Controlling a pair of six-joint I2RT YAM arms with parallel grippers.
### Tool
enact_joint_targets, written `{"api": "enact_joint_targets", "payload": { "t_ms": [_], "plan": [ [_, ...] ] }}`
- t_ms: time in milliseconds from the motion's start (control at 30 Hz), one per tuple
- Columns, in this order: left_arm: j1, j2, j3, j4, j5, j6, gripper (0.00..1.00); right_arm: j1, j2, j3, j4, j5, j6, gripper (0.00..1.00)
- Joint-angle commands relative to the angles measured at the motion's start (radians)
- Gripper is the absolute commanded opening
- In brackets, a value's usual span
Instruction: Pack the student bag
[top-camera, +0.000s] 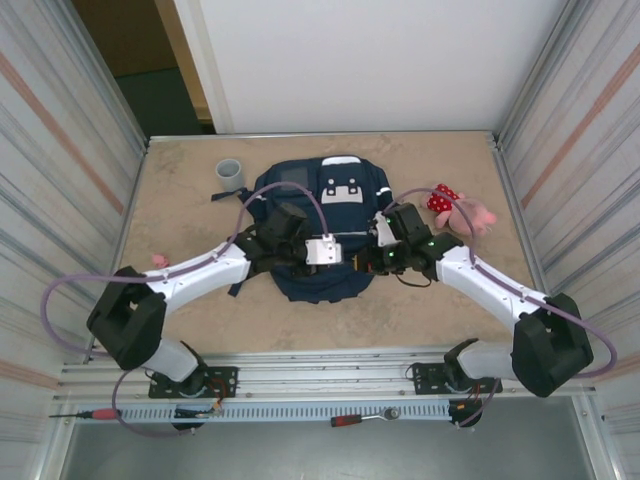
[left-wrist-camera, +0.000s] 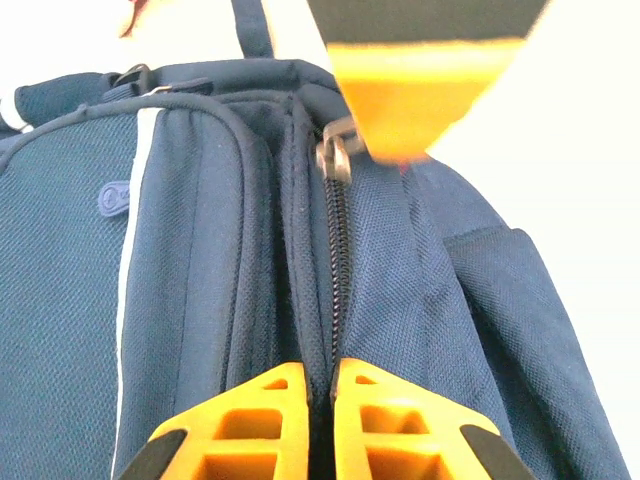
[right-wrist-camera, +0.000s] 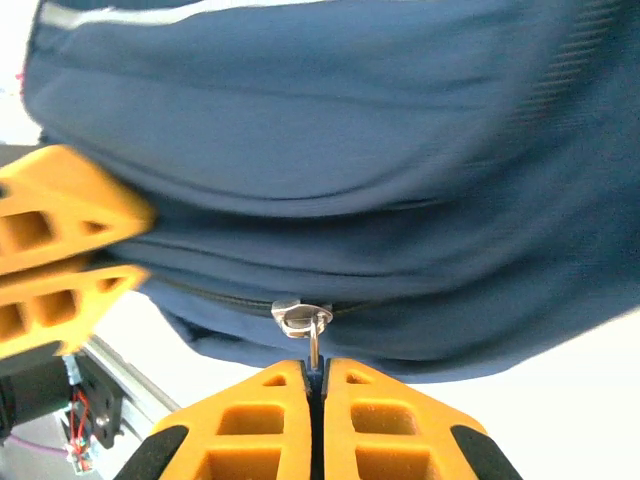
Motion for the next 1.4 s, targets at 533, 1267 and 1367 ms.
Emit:
{"api": "enact_joint_targets", "payload": {
  "t_ms": [533,1267,1367],
  "plan": [
    [0.076,-0.219,-0.096,-0.166,0.26,0.13,0.01,-0.344,0.256,0.146,0.054,-0.019,-0.16,0.0],
    [0.08,-0.29,-0.125,-0.303,0.316,0.224,0.0,-0.41,0.417,0.197,0.232,0.075,-0.142,0.0],
    [0.079,-0.297,-0.133,-0.299,0.322,0.232,0.0,-0.413,0.423,0.203,0.232,0.12,-0.14,0.0]
  ]
}}
